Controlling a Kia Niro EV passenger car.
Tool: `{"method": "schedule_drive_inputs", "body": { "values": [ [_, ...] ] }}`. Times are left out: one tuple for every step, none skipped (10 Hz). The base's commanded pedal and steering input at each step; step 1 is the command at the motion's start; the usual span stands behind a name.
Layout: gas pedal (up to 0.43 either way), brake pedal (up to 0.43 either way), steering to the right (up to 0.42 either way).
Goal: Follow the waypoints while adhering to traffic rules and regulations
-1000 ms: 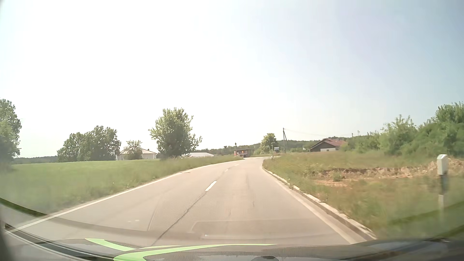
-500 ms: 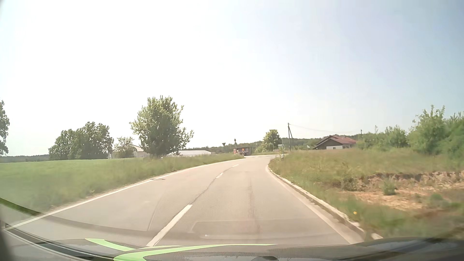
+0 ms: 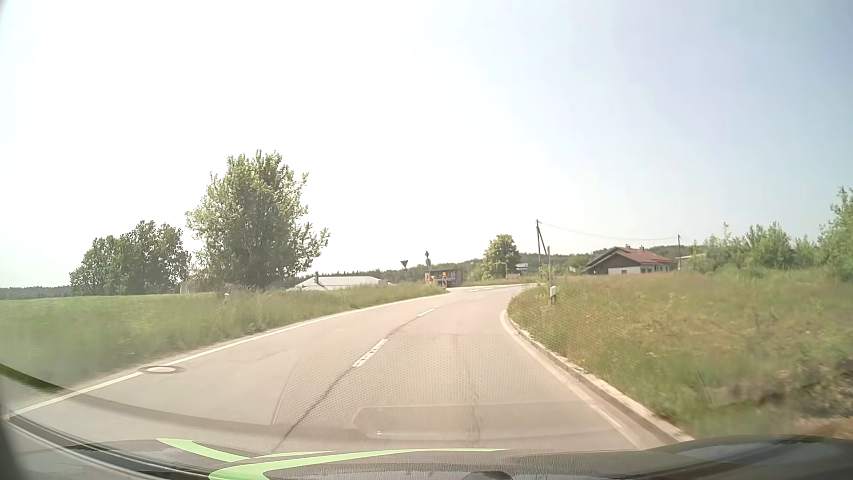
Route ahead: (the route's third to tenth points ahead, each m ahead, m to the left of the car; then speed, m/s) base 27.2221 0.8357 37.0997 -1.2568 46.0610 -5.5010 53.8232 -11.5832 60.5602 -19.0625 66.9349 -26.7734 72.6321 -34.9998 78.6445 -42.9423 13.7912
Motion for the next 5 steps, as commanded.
{"method": "schedule_drive_inputs", "body": {
  "values": [
    [0.0, 0.0, 0.003],
    [0.0, 0.0, 0.005],
    [0.0, 0.0, 0.008],
    [0.0, 0.0, 0.01],
    [0.0, 0.0, 0.011]
  ]
}}
